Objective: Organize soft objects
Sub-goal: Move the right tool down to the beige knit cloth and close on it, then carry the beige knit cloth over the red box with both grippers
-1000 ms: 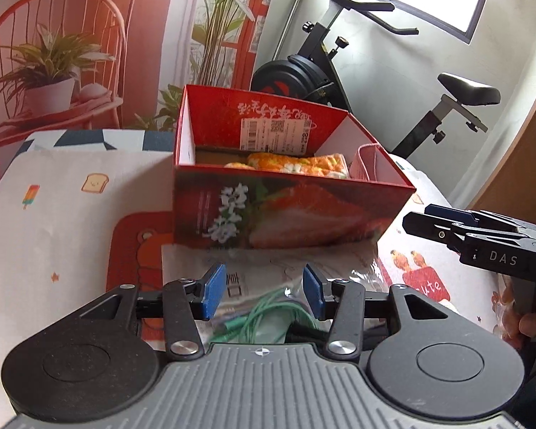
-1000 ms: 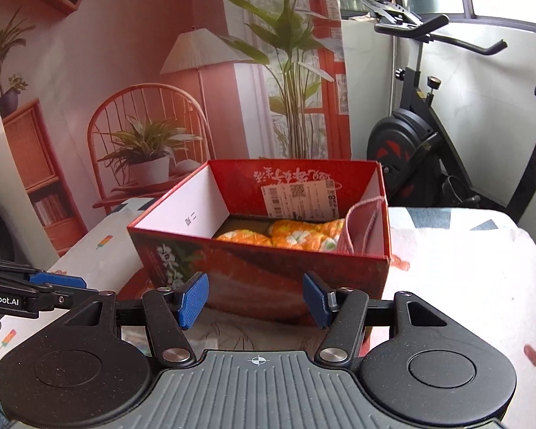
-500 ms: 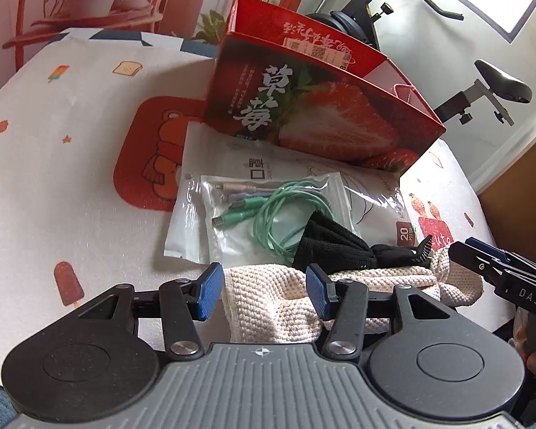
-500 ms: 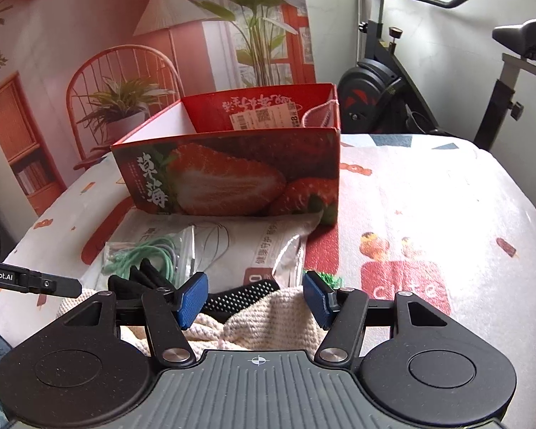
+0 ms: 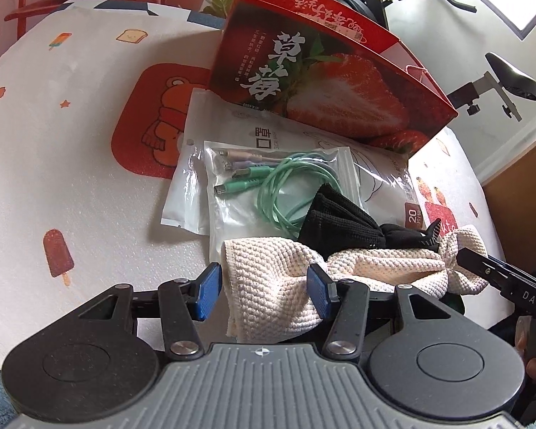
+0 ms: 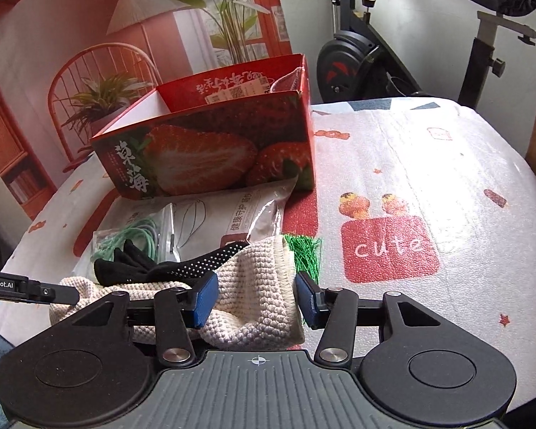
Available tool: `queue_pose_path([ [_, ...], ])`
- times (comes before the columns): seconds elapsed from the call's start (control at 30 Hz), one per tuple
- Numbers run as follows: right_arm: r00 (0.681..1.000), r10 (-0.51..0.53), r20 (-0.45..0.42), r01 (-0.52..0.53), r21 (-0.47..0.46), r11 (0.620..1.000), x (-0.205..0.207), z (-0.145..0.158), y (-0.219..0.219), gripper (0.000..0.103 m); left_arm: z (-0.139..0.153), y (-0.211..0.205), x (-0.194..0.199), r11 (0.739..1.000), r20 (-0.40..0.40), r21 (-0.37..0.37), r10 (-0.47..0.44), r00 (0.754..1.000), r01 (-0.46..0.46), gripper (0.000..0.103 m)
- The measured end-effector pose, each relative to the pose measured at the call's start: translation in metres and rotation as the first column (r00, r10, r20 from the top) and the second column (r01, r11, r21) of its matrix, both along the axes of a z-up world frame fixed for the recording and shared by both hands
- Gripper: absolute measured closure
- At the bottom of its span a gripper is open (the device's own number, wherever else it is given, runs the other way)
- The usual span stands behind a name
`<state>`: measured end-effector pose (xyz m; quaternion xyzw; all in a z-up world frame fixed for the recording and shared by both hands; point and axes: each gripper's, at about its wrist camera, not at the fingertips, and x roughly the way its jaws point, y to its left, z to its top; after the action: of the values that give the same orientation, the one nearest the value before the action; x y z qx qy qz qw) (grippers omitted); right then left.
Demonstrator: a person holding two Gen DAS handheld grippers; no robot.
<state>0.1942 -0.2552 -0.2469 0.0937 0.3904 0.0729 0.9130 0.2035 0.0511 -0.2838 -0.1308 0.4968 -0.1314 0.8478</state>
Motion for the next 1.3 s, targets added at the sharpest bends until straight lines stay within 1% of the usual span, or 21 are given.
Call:
queue_pose_path([
  [0.07,1.0,0.003,-0.005,-0.003,-0.002,1.0,0.001,0.0,0.001,0.062,-0.001,0.001,0.001,1.0,-0.008,-0.008,0.004,1.0,-0.004,0.048],
  [0.2,1.0,-0.006,-0.021,0.007,0.023,1.0,0.002,-0.004,-0.002,0.065,-0.005,0.003,0.002,1.0,-0.028,-0.024,0.013,1.0,-0.014,0.048],
  [0.27,1.0,-0.01,-0.022,0.011,0.034,0.999,0.002,-0.005,-0.004,0.068,-0.007,0.005,0.003,0.999,-0.041,-0.039,0.031,0.999,-0.032,0.048],
  [0.33,1.0,-0.015,-0.022,0.016,0.042,0.999,0.001,-0.005,-0.005,0.072,-0.007,0.004,0.002,0.998,-0.039,-0.045,0.033,0.999,-0.035,0.051],
  [0.4,1.0,-0.019,-0.024,0.02,0.044,0.999,0.001,-0.006,-0.005,0.079,-0.004,0.002,0.001,0.999,-0.02,-0.04,0.026,0.999,-0.026,0.058],
  [0.43,1.0,-0.018,-0.023,0.019,0.044,0.999,0.001,-0.005,-0.005,0.087,-0.002,0.001,0.0,0.999,-0.011,-0.041,0.021,1.0,-0.021,0.066],
  [0.47,1.0,-0.013,-0.018,0.014,0.049,0.999,0.001,-0.004,-0.005,0.087,0.0,0.0,0.0,0.999,-0.002,-0.042,0.017,1.0,-0.017,0.072],
  [0.5,1.0,-0.01,-0.009,0.011,0.05,0.999,0.001,-0.003,-0.005,0.087,0.001,0.0,-0.001,0.999,0.006,-0.044,0.013,1.0,-0.013,0.076],
  [0.53,1.0,-0.005,-0.001,0.005,0.048,0.999,0.001,-0.002,-0.004,0.088,0.002,0.0,-0.001,0.999,0.012,-0.045,0.011,1.0,-0.01,0.086],
  [0.57,1.0,0.003,0.011,-0.003,0.044,0.999,0.001,0.0,-0.002,0.089,0.002,0.0,-0.002,0.999,0.019,-0.045,0.011,1.0,-0.01,0.09],
  [0.63,0.999,0.019,0.036,-0.021,0.041,0.999,0.001,0.006,0.0,0.089,0.005,0.002,-0.003,0.998,0.038,-0.053,0.018,0.999,-0.016,0.093],
  [0.8,0.994,0.048,0.101,-0.052,0.039,0.998,0.003,0.022,0.005,0.09,0.015,0.008,-0.008,0.995,0.103,-0.086,0.051,0.993,-0.042,0.094],
  [0.9,0.99,0.062,0.129,-0.067,0.033,0.997,0.005,0.03,0.007,0.09,0.025,0.009,-0.012,0.991,0.163,-0.13,0.053,0.985,-0.032,0.094],
  [0.97,0.988,0.066,0.14,-0.072,0.032,0.997,0.006,0.033,0.007,0.09,0.029,0.006,-0.014,0.992,0.193,-0.123,0.044,0.98,-0.021,0.094],
  [1.03,0.988,0.064,0.142,-0.071,0.038,0.997,0.008,0.034,0.006,0.09,0.03,0.004,-0.014,0.993,0.204,-0.118,0.04,0.978,-0.016,0.094],
  [1.13,0.988,0.065,0.141,-0.072,0.044,0.996,0.009,0.033,0.006,0.09,0.029,0.006,-0.013,0.992,0.202,-0.125,0.046,0.978,-0.021,0.094],
  [1.3,0.987,0.073,0.143,-0.081,0.046,0.996,0.012,0.033,0.009,0.09,0.031,0.01,-0.013,0.99,0.226,-0.141,0.052,0.973,-0.021,0.094],
])
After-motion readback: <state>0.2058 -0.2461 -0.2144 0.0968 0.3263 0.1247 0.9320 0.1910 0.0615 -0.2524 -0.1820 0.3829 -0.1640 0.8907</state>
